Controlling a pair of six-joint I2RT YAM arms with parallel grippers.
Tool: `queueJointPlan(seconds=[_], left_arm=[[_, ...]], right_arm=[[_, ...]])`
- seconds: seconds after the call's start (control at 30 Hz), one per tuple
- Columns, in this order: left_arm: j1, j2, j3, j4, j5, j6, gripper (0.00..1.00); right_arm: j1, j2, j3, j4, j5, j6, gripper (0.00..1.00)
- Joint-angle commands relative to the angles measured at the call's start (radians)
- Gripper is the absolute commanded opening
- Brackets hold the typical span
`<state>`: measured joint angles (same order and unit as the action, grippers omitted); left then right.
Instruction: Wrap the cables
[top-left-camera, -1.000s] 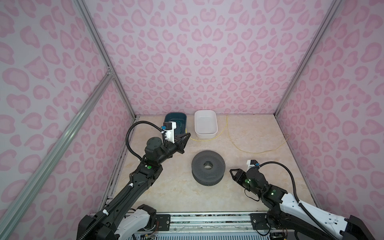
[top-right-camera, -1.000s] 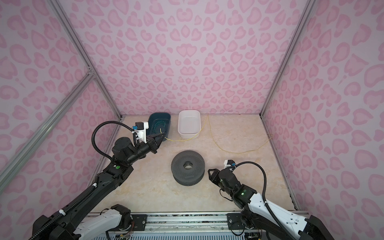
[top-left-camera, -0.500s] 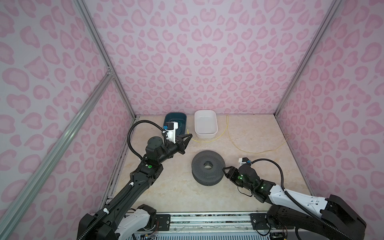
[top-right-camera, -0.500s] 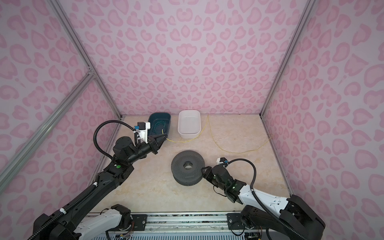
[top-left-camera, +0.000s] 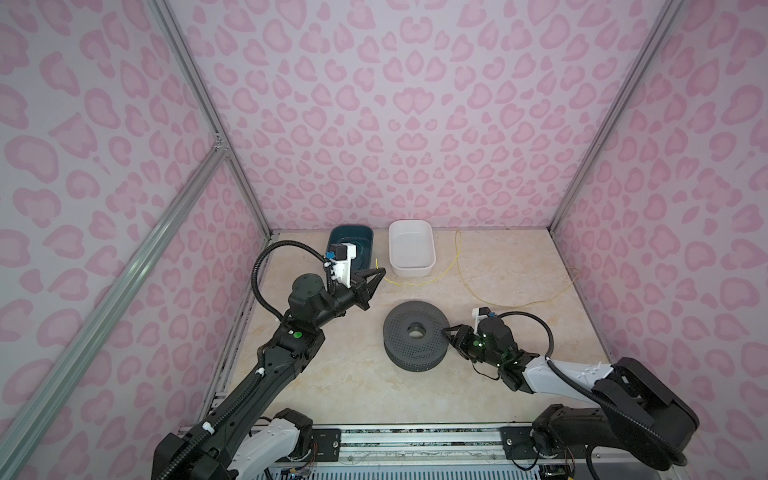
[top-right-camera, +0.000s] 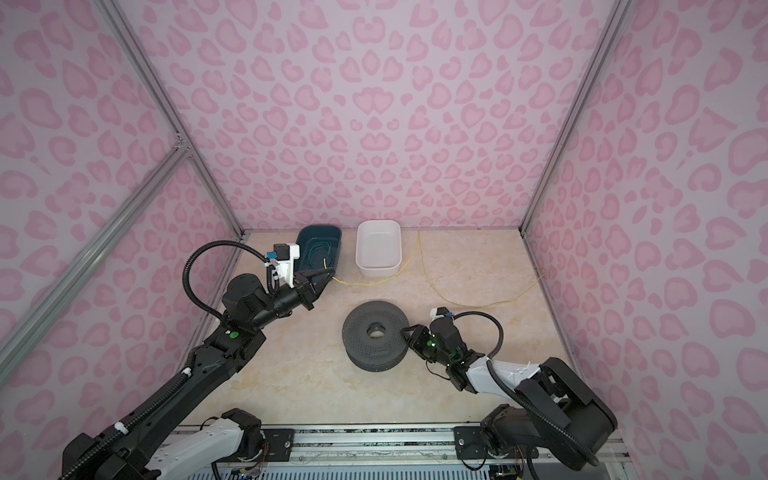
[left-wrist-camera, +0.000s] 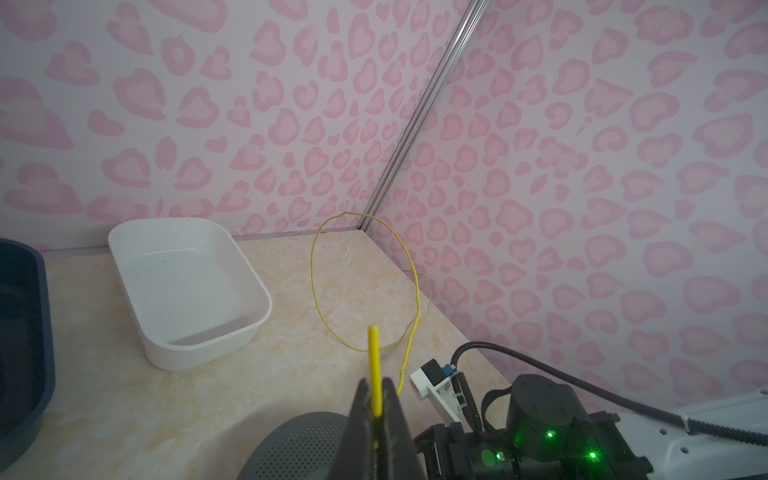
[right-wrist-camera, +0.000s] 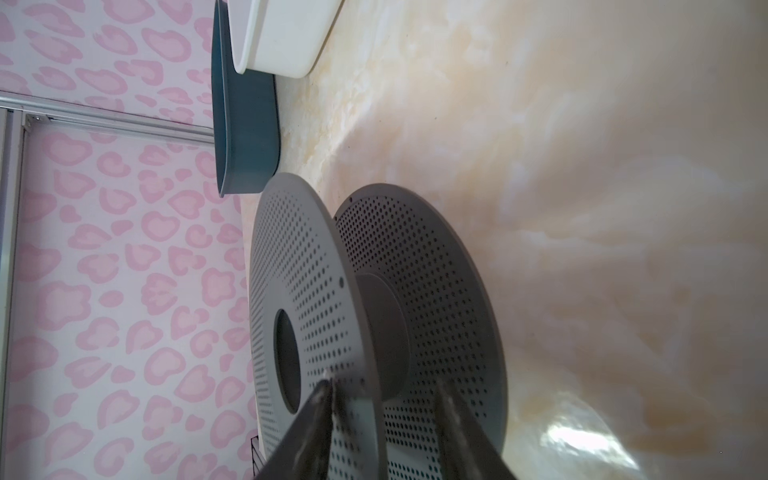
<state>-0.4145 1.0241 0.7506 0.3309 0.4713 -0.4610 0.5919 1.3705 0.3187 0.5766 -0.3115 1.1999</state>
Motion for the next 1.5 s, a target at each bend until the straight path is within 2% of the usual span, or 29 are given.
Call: queueJointPlan(seconds=[0.0, 0.17, 0.27, 0.33, 0.4, 0.47, 0.57, 0.63, 0.73, 0.8, 0.9, 0.97, 1.1, 1.47], left_arm=[[-0.001, 0.008, 0.014, 0.011, 0.011, 0.014, 0.04], [-0.001, 0.009, 0.016, 0.0, 0.002, 0.027, 0.04], [-0.001, 0.006, 0.017, -0.004, -0.001, 0.033, 0.04], [-0.002, 0.005, 0.018, -0.006, -0.002, 0.034, 0.04], [-0.001, 0.002, 0.02, -0.01, -0.005, 0.038, 0.04], [-0.001, -0.001, 0.02, -0.015, -0.008, 0.044, 0.04], [-0.002, -0.012, 0.019, -0.02, -0.02, 0.053, 0.04], [-0.001, -0.015, 0.019, -0.023, -0.027, 0.057, 0.04], [-0.002, -0.014, 0.021, -0.03, -0.033, 0.067, 0.04], [-0.001, -0.014, 0.022, -0.032, -0.034, 0.067, 0.03], [0.0, -0.016, 0.025, -0.034, -0.033, 0.071, 0.03], [0.002, -0.018, 0.025, -0.035, -0.035, 0.073, 0.04], [0.003, -0.023, 0.023, -0.032, -0.033, 0.067, 0.03], [0.002, -0.018, 0.024, -0.029, -0.028, 0.061, 0.04]], right_arm=[[-0.013, 0.096, 0.014, 0.183, -0.111, -0.011, 0.34], [-0.023, 0.219, -0.008, 0.43, -0.161, 0.067, 0.13], [-0.022, 0.204, -0.024, 0.432, -0.15, 0.074, 0.01], [-0.022, 0.164, -0.032, 0.396, -0.138, 0.065, 0.0], [-0.023, 0.101, -0.024, 0.311, -0.129, 0.044, 0.0], [-0.022, -0.004, 0.02, 0.112, -0.107, -0.015, 0.0], [-0.016, -0.185, 0.172, -0.352, -0.005, -0.202, 0.0], [-0.012, -0.245, 0.295, -0.601, 0.08, -0.321, 0.0], [-0.007, -0.261, 0.423, -0.812, 0.166, -0.435, 0.0], [0.016, -0.246, 0.484, -0.881, 0.208, -0.469, 0.0], [0.101, -0.19, 0.597, -1.014, 0.341, -0.521, 0.0], [0.172, -0.145, 0.672, -1.095, 0.475, -0.541, 0.0], [0.272, -0.032, 0.768, -1.172, 0.611, -0.549, 0.0], [0.362, 0.125, 0.861, -1.194, 0.678, -0.46, 0.0]])
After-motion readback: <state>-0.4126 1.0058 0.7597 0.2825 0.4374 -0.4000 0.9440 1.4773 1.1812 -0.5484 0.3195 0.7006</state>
